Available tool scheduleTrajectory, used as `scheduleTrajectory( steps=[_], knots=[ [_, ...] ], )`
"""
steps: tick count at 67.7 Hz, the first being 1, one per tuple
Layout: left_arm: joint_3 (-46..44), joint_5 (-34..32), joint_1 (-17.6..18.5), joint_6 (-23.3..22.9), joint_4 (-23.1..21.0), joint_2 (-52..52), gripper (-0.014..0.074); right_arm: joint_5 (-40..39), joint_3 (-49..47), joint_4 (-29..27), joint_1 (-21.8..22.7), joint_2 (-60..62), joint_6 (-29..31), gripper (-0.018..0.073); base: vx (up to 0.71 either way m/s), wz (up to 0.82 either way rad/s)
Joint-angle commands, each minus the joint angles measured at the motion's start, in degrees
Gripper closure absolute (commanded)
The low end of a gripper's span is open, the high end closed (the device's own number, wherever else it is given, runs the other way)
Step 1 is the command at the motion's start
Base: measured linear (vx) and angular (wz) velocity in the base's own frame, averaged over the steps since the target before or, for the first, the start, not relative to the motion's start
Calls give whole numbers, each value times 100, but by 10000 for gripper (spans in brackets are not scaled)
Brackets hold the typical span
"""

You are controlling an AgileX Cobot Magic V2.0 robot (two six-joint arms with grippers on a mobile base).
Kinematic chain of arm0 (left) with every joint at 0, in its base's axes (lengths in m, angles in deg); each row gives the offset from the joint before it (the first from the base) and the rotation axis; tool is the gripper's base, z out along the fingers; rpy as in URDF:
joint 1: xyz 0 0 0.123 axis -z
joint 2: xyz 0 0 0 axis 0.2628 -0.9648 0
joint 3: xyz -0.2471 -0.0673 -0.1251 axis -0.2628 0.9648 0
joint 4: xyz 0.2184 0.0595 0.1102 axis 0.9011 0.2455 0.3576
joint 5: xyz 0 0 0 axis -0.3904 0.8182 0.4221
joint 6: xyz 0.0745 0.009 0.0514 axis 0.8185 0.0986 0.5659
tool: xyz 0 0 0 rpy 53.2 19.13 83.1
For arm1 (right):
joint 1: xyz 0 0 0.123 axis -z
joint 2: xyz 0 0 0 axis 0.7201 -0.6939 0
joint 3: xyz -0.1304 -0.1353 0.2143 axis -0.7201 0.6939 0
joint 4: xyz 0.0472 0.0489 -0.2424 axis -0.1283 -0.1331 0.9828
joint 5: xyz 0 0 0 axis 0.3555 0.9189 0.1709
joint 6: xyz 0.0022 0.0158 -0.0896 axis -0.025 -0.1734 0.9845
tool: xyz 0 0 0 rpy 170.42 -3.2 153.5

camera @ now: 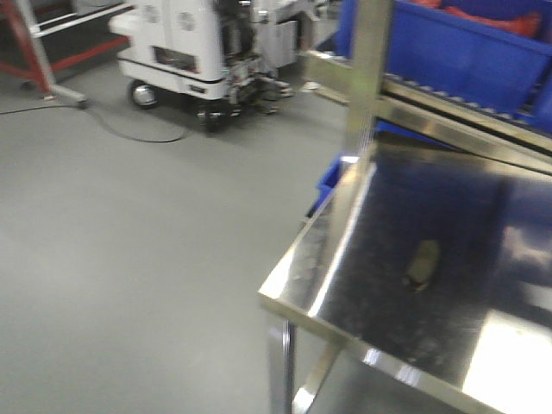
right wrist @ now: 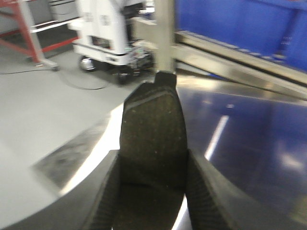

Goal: Move and align brake pads A on conveyor
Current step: 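Turn the base away from the steel table holding both pads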

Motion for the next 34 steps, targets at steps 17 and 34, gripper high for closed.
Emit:
scheduleTrajectory(
  steps=[17,34],
  knots=[
    [-166,-574,24,-2,-14,12,603,-586,-172,61,2,-41,25,569,-21,74],
    [-166,-574,24,-2,-14,12,603,-465,-172,61,2,-41,25,569,-19,74]
  ],
)
